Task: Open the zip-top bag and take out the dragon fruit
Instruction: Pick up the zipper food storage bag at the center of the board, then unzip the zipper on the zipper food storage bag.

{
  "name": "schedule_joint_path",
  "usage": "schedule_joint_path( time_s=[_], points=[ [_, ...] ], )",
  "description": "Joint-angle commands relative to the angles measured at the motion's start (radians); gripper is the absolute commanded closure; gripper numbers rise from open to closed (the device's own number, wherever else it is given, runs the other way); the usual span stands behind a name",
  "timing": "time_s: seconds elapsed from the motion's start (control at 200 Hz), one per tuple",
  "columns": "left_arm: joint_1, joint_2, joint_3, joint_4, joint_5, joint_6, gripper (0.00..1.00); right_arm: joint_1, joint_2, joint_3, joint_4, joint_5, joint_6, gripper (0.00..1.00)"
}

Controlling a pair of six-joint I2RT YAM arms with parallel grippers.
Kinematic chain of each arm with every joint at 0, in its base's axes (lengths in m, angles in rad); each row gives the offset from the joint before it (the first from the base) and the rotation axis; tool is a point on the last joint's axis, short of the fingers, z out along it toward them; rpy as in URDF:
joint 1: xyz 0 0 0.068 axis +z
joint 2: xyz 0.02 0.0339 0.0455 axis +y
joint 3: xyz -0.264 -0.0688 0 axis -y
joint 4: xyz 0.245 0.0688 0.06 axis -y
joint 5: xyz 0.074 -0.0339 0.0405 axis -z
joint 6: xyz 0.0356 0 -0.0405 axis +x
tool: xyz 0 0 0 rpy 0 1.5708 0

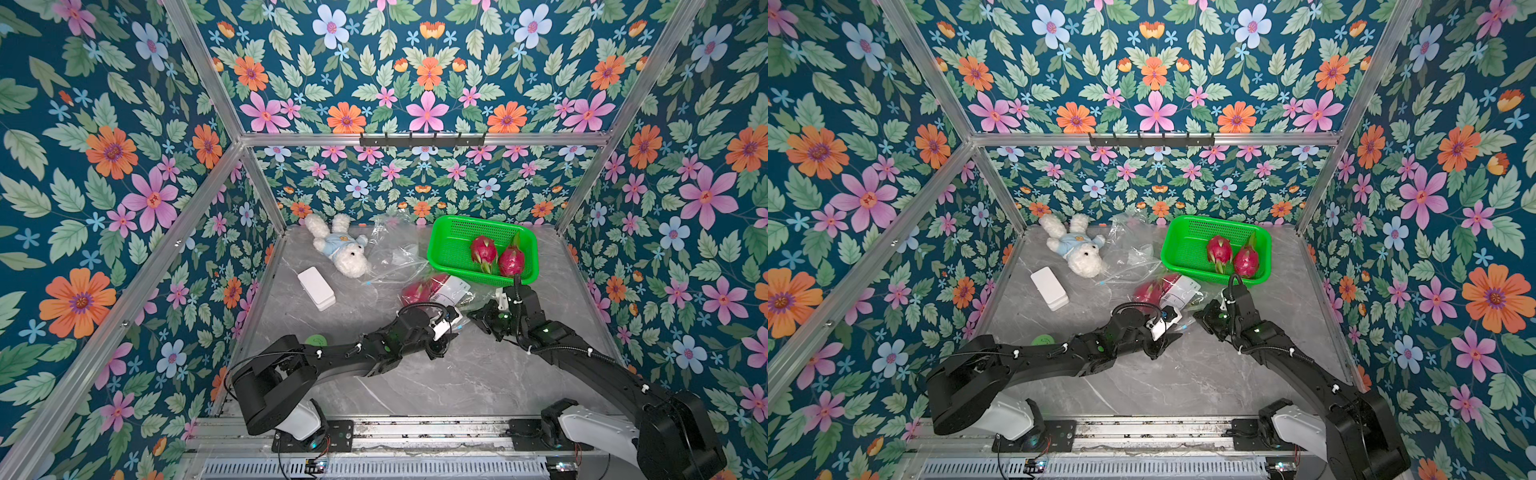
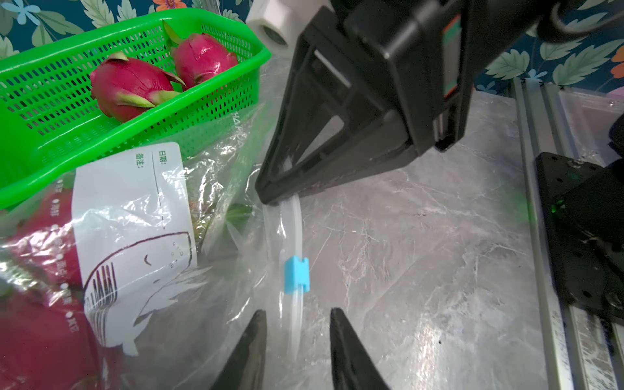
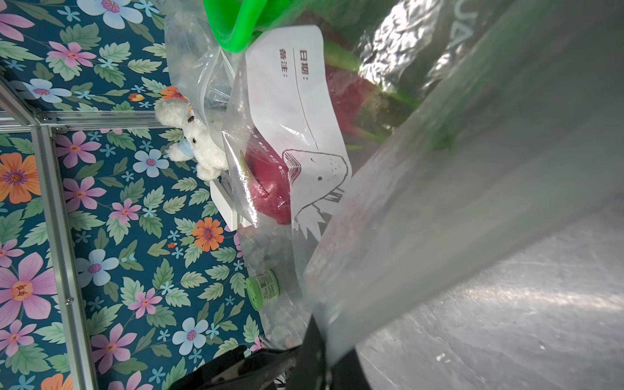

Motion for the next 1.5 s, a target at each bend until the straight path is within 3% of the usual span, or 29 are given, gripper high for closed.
schedule_joint_path(
  time_s=[0.0, 0.05, 0.165, 0.225, 0.36, 0.395, 0.465, 0.555, 0.795, 0.955, 1.06, 1.24, 1.495],
  points=[
    [0.0, 0.008, 0.01, 0.02, -0.018, 0.027, 0.78, 0.0, -0.005, -0.003, 0.024, -0.004, 0.022, 1.0],
    [-0.001, 0.012, 0.011, 0.014, -0.025, 0.029, 0.89, 0.0, -0.008, -0.006, 0.027, -0.004, 0.023, 1.0],
    [0.0, 0.014, 0.007, 0.006, -0.04, 0.029, 0.92, 0.0, -0.013, -0.006, 0.026, -0.005, 0.023, 1.0],
    [-0.001, 0.012, 0.007, 0.005, -0.047, 0.029, 1.0, -0.001, -0.014, -0.006, 0.027, -0.007, 0.023, 1.0],
    [-0.001, 0.008, 0.012, 0.005, -0.063, 0.033, 1.0, 0.0, -0.01, 0.004, 0.019, -0.027, 0.009, 1.0],
    [0.0, 0.001, 0.014, 0.004, -0.068, 0.036, 1.0, -0.002, -0.009, 0.016, 0.004, -0.044, -0.01, 0.9],
    [0.001, -0.011, 0.02, -0.01, -0.092, 0.057, 1.0, -0.006, -0.01, 0.052, -0.039, -0.082, -0.077, 0.71],
    [0.0, -0.021, 0.046, -0.064, -0.121, 0.097, 1.0, -0.008, -0.011, 0.114, -0.13, -0.118, -0.18, 0.64],
    [0.011, -0.037, 0.07, -0.085, -0.199, 0.188, 1.0, -0.016, 0.016, 0.298, -0.369, -0.147, -0.486, 0.56],
    [0.034, -0.08, 0.036, -0.044, -0.187, 0.271, 1.0, -0.019, 0.023, 0.369, -0.389, -0.123, -0.693, 0.56],
    [0.074, -0.12, 0.009, -0.029, -0.075, 0.301, 1.0, -0.02, 0.016, 0.361, -0.332, -0.107, -0.833, 0.54],
    [0.262, -0.133, 0.054, -0.089, 0.388, 0.171, 1.0, -0.019, -0.005, 0.297, -0.109, -0.17, -0.998, 0.53],
    [0.289, -0.079, 0.154, -0.242, 0.468, 0.234, 1.0, -0.019, 0.102, 0.35, -0.015, -0.335, -1.152, 0.53]
  ],
)
